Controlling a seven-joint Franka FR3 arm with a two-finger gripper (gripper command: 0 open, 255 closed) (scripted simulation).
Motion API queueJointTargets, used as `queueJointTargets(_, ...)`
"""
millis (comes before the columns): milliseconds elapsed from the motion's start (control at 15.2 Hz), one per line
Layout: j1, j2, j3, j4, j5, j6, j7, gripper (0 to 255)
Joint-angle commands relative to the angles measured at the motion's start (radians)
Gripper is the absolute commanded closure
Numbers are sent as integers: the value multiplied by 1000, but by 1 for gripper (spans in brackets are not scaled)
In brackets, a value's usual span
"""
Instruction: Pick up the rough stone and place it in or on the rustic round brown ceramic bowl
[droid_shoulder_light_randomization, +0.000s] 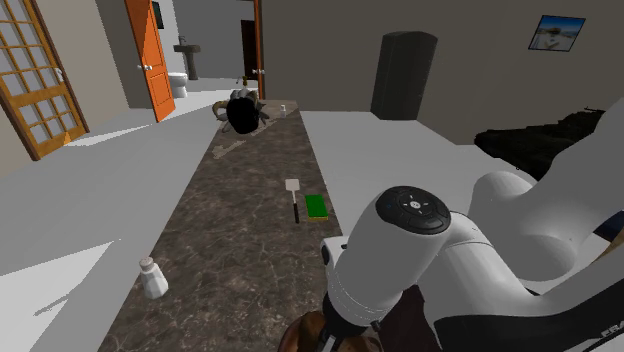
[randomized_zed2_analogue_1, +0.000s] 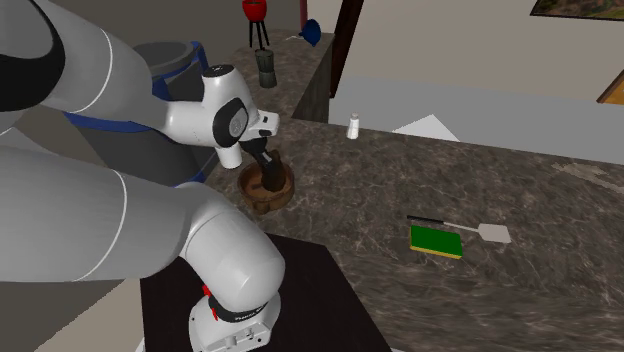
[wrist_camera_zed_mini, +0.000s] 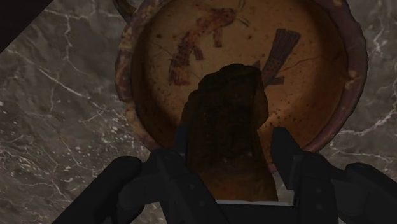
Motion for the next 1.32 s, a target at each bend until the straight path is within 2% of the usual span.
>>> queueJointTargets(0,6,4,3,-2,3,-3,0,255)
queueJointTargets(66,6,4,2,-2,3,-2,1,255)
queueJointTargets(132,6,3,2,0,2,-5,1,0)
queueJointTargets(462,6,4,2,-2,3,-2,1,0)
queueJointTargets(594,63,-94,-63,12,7,-118,-8,0)
queueJointTargets(726,97,-170,-113,30,-2,-215,-10,0)
queueJointTargets(1254,97,-170,-113,30,-3,-215,-10,0)
